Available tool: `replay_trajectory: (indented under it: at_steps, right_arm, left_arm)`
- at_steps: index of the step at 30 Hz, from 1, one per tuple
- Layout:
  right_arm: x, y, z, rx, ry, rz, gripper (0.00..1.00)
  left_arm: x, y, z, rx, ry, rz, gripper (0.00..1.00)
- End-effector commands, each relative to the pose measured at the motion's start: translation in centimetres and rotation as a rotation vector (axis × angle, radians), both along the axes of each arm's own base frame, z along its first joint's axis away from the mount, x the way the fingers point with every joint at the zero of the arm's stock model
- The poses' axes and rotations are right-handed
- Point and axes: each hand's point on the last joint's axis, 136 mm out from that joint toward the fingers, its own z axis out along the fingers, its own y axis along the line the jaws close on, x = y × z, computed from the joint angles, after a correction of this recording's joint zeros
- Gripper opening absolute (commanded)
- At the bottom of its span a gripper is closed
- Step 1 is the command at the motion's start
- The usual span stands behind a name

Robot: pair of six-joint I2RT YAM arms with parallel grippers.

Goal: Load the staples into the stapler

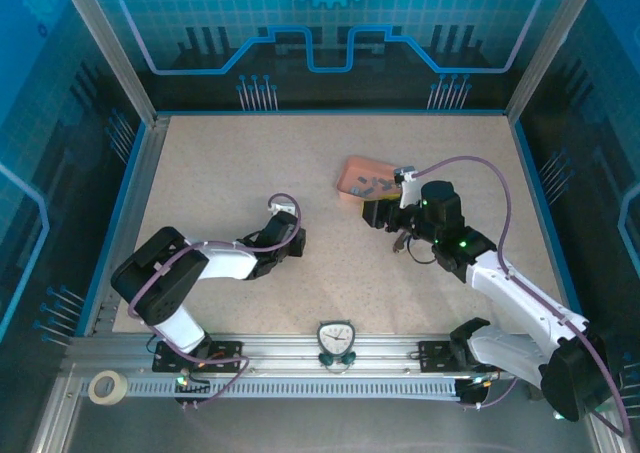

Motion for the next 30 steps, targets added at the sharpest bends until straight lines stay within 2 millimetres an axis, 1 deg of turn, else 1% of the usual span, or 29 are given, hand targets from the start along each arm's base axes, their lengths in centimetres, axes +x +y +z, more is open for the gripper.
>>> replay_trajectory:
  at_steps: [1, 5, 8, 11, 14, 15, 16, 17, 18, 19, 21, 22, 25, 30]
  right_arm:
    - [0.2, -0.1, 0.6, 0.014, -0.007, -0.003, 0.62]
    - [0.2, -0.5, 0.5, -0.001, 0.022, -0.017, 0.63]
    - [0.1, -1.1, -0.1, -0.026, 0.077, -0.031, 0.63]
    - [-0.3, -1.9, -1.3, -0.066, 0.164, -0.045, 0.63]
    - [-0.9, -3.1, -3.2, -0.115, 0.279, -0.079, 0.63]
    - [-1.2, -3.8, -4.0, -0.137, 0.323, -0.099, 0.63]
    - [-1.7, -5.0, -5.3, -0.193, 0.386, -0.142, 0.63]
    - [-2.0, -5.9, -6.1, -0.236, 0.423, -0.17, 0.63]
    - [-2.9, -7.5, -7.8, -0.31, 0.496, -0.212, 0.64]
    - [-3.1, -9.0, -8.3, -0.37, 0.55, -0.259, 0.65]
    - [-4.1, -10.7, -9.9, -0.43, 0.655, -0.302, 0.67]
    - [-4.4, -11.0, -10.6, -0.435, 0.701, -0.308, 0.68]
    - [-4.3, -10.8, -12.2, -0.434, 0.775, -0.304, 0.71]
    - [-2.7, -10.3, -13.9, -0.428, 0.822, -0.321, 0.74]
  left_arm:
    - [0.1, 0.7, 0.0, 0.013, -0.011, 0.032, 0.49]
    - [0.3, 0.6, 1.6, 0.013, -0.028, 0.019, 0.55]
    - [0.1, 0.6, 3.5, 0.013, -0.015, 0.022, 0.61]
    - [-0.3, 0.9, 5.3, 0.005, 0.005, 0.037, 0.66]
    - [-0.9, 1.4, 7.3, 0.004, 0.017, 0.055, 0.68]
    - [-1.0, 1.6, 7.9, 0.002, 0.016, 0.06, 0.68]
    - [-1.2, 1.7, 8.6, 0.001, 0.013, 0.059, 0.69]
    - [-1.2, 1.7, 9.2, -0.002, 0.008, 0.06, 0.69]
    - [-1.3, 1.8, 9.8, -0.004, 0.003, 0.059, 0.7]
    - [-1.3, 1.8, 10.4, -0.003, 0.0, 0.055, 0.7]
    - [-1.2, 1.7, 11.4, -0.007, -0.014, 0.05, 0.71]
    - [-1.2, 1.6, 11.7, -0.01, -0.02, 0.044, 0.71]
    - [-1.0, 1.4, 12.3, -0.024, -0.037, 0.036, 0.72]
    - [-0.8, 0.8, 11.9, -0.038, -0.032, 0.022, 0.72]
